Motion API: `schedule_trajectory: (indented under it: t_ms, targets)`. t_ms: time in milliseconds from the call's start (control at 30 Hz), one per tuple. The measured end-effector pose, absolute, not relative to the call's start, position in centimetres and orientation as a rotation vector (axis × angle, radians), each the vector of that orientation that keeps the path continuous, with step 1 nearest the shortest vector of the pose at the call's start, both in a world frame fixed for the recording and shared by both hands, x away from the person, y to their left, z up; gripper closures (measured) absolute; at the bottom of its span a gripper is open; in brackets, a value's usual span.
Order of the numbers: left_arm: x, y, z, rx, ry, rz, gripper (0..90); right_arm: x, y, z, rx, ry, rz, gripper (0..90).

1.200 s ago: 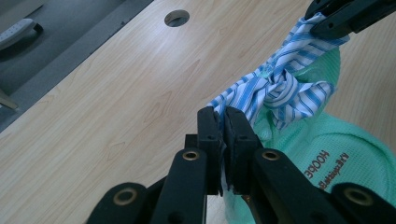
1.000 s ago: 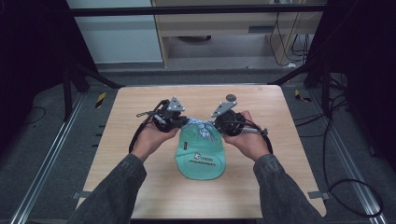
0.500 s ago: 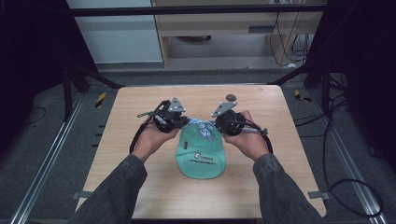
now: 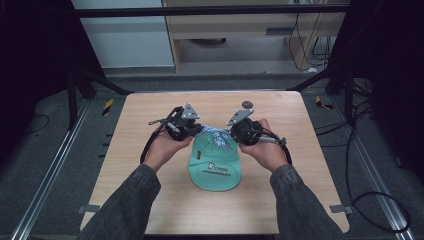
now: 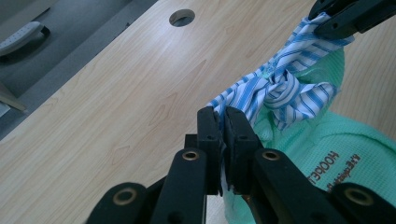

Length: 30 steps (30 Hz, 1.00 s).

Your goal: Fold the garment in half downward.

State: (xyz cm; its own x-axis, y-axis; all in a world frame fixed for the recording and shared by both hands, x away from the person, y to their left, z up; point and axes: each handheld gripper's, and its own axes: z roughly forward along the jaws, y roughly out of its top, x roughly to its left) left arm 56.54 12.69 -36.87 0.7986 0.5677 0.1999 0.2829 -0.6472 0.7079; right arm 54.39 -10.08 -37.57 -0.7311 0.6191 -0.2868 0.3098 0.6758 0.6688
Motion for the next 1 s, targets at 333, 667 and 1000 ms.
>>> schedule_trajectory:
  t_ms: [333,667,1000]
  targets:
    - [55.1,13.1,-37.7,2.297,0.596,0.54,85.8,53.0,-9.9,-38.5,0.684,2.398,0.842,83.0]
    - [53.7,13.3,-38.8,2.3,0.585,0.527,85.8,51.9,-10.0,-39.6,0.667,2.412,0.849,82.9]
    - [52.5,14.1,-39.8,2.303,0.578,0.498,85.8,50.7,-9.5,-40.3,0.635,2.432,0.841,82.6]
